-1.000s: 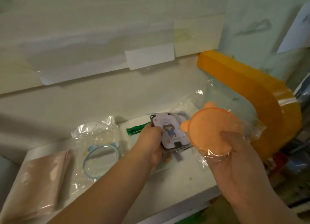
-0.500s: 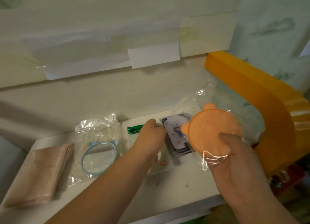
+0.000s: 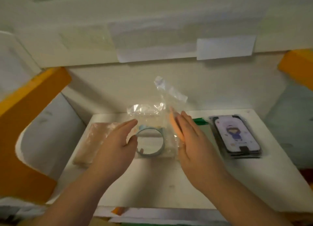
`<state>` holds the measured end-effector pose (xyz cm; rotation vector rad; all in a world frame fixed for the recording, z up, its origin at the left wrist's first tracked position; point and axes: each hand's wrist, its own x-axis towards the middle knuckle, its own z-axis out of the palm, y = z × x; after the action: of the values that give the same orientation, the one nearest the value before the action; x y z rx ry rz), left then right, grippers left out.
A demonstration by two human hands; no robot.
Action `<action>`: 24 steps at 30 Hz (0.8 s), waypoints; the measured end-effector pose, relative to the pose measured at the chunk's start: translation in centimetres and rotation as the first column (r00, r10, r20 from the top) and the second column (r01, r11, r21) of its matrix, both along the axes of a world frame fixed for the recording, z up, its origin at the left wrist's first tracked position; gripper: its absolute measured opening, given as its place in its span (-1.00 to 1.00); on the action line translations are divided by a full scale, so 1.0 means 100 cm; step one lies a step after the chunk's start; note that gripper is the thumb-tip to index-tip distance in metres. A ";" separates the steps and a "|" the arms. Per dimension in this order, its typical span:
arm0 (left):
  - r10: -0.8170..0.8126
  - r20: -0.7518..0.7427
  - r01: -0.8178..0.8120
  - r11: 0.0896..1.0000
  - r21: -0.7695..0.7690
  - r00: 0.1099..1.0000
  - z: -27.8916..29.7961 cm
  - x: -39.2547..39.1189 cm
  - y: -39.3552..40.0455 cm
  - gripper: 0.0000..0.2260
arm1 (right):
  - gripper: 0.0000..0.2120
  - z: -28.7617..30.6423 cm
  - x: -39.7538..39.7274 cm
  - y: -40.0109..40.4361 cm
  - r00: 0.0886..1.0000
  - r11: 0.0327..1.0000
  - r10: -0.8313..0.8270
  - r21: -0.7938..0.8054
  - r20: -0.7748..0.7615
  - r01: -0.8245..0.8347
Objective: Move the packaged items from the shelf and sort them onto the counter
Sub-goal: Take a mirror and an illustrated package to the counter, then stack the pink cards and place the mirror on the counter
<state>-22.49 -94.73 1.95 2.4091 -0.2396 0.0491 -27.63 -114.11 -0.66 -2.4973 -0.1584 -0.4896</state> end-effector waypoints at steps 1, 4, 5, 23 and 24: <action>0.006 -0.025 -0.007 0.999 -0.037 1.000 -0.005 0.001 0.011 -0.65 | -0.22 -0.005 0.012 0.013 0.998 0.990 0.012 -0.144 0.057 -0.004; 0.010 -0.054 -0.017 0.992 -0.126 0.998 -0.009 0.000 0.035 -0.76 | -0.20 -0.025 0.045 0.051 0.997 0.921 0.037 -0.386 -0.070 -0.061; 0.029 -0.049 -0.037 0.988 -0.151 0.998 -0.009 -0.001 0.041 -0.72 | -0.25 -0.030 0.053 0.060 0.990 0.909 0.036 -0.407 -0.140 -0.091; -0.017 -0.053 0.020 0.998 0.057 0.998 -0.033 0.014 0.130 -0.54 | -0.03 -0.039 0.066 0.080 0.936 0.844 0.011 -0.498 -0.352 -0.198; -0.022 -0.060 0.026 0.997 0.068 0.998 -0.033 0.015 0.131 -0.53 | -0.05 -0.036 0.066 0.085 0.940 0.852 0.000 -0.492 -0.340 -0.178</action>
<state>-20.97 -81.59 -1.38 2.4713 -0.2468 -0.0424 -21.07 -105.65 -4.23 -3.0381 -0.3089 0.0341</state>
